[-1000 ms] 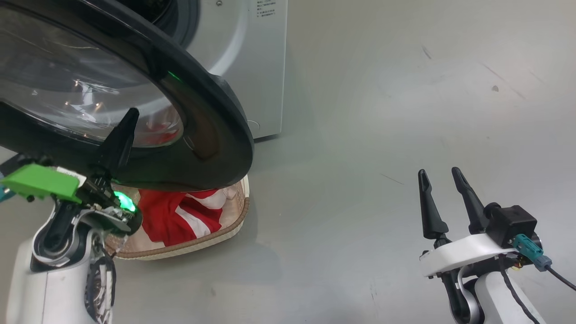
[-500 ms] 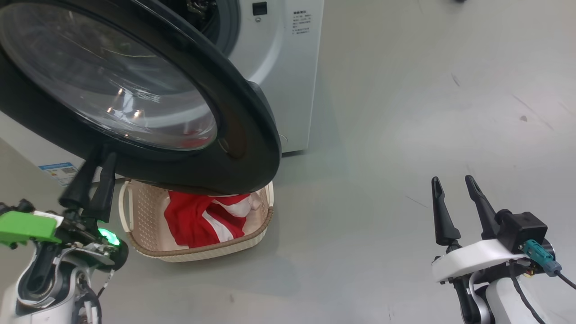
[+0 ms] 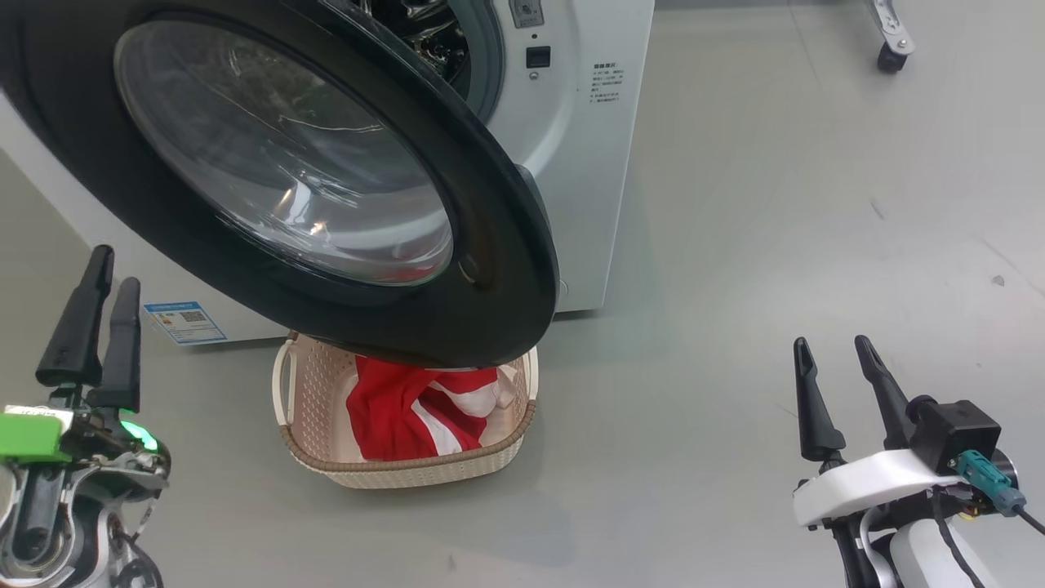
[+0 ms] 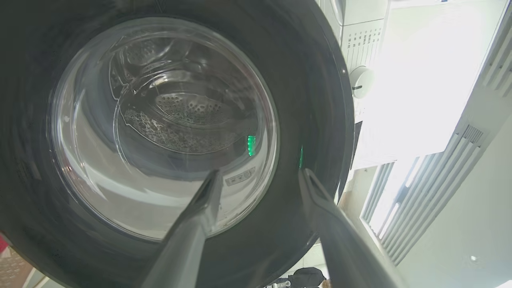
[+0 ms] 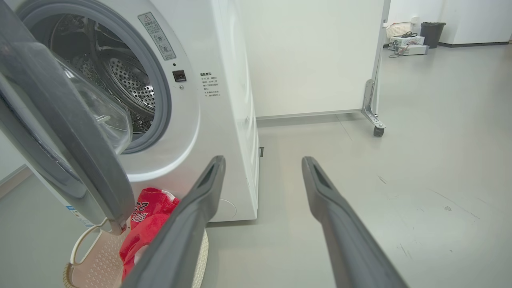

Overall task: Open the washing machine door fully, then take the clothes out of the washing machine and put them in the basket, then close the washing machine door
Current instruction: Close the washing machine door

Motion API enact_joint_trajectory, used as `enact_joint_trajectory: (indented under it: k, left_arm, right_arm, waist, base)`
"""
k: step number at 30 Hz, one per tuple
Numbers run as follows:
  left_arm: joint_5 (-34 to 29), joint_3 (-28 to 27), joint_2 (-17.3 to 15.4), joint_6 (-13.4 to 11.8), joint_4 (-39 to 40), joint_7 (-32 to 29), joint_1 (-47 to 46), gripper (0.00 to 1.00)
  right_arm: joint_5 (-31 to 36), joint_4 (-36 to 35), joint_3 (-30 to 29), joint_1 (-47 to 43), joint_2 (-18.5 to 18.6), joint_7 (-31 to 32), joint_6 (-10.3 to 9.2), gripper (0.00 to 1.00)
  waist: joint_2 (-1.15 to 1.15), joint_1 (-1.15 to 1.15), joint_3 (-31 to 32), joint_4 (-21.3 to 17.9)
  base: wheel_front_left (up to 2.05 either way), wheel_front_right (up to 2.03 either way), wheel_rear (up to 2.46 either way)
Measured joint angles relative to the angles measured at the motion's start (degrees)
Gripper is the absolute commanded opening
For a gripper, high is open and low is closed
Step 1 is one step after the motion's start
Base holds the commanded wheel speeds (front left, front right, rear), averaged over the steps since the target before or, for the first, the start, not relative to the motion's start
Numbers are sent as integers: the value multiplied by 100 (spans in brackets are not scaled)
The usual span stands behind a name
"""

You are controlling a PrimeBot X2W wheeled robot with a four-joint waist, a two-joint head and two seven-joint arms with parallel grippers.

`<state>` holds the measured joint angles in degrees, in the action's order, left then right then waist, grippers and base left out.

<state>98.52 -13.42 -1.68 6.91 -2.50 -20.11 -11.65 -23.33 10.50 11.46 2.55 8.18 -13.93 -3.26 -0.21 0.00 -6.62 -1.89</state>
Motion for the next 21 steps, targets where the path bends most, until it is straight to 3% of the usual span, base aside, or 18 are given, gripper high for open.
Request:
enact_joint_trajectory:
  k: [2, 11, 21]
  left_arm:
    - [-277, -2, -15, 0, 170, 162, 82, 100]
    - [-2795, 388, -541, 1, 808, 1092, 732, 100]
    - [-5510, 914, -1234, 3, 866, 1959, 1473, 100]
  right_arm:
    - [0, -1, 2, -35, 10, 0, 0, 100]
    - [1, -26, 0, -102, 48, 1, -41, 100]
    - [7, -80, -13, -239, 96, 10, -49, 100]
  waist:
    - [0, 0, 52, 44]
    - [0, 0, 287, 179]
    - [0, 0, 445, 269]
  base:
    - [0, 0, 0]
    - [0, 0, 0]
    - [0, 0, 0]
